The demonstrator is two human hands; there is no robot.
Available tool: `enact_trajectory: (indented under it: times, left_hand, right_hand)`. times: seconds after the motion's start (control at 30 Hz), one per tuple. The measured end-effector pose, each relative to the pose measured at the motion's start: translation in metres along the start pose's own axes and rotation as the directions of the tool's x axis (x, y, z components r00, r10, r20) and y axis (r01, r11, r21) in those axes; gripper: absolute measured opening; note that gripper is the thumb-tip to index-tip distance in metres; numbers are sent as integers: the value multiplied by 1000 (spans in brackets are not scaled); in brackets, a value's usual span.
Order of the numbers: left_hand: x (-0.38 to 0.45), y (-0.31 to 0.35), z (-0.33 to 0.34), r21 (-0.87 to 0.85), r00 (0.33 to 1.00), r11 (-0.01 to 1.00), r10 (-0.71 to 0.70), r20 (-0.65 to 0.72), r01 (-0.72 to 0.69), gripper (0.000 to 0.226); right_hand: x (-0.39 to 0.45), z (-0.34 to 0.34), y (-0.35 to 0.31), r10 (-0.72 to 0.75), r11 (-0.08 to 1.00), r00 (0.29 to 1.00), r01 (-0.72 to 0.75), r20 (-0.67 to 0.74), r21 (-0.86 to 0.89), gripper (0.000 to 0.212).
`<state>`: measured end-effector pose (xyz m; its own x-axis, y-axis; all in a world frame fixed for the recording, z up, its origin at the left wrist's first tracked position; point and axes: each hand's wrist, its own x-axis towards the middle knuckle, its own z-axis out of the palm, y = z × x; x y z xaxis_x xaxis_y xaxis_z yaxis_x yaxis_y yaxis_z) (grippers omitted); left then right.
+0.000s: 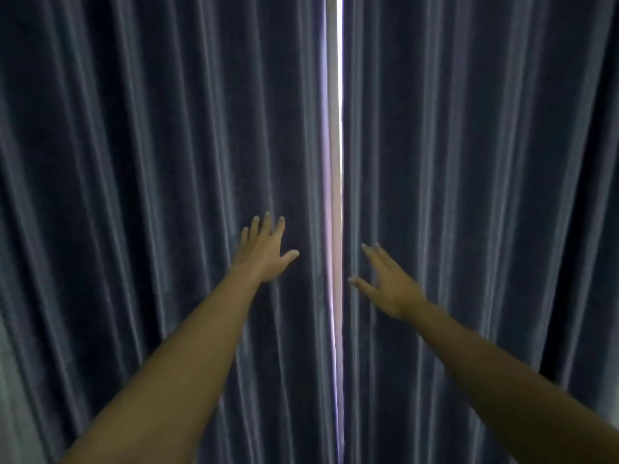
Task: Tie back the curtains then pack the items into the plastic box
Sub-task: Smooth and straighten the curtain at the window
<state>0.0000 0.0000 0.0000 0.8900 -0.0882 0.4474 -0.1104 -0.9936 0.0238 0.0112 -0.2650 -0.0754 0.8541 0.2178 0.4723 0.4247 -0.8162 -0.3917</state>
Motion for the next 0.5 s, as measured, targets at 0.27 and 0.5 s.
enact_trajectory:
  times: [0.27, 0.5]
  left_hand:
    - [102, 35, -49, 170, 894, 957, 282, -347, -236, 64]
    - [174, 61, -47, 457, 790, 860, 437, -430, -227, 52]
  right_hand:
    - [69, 54, -32, -217, 951, 961, 247, -169, 185, 78]
    - [152, 103, -5, -70, 923, 934, 193, -349, 332, 93]
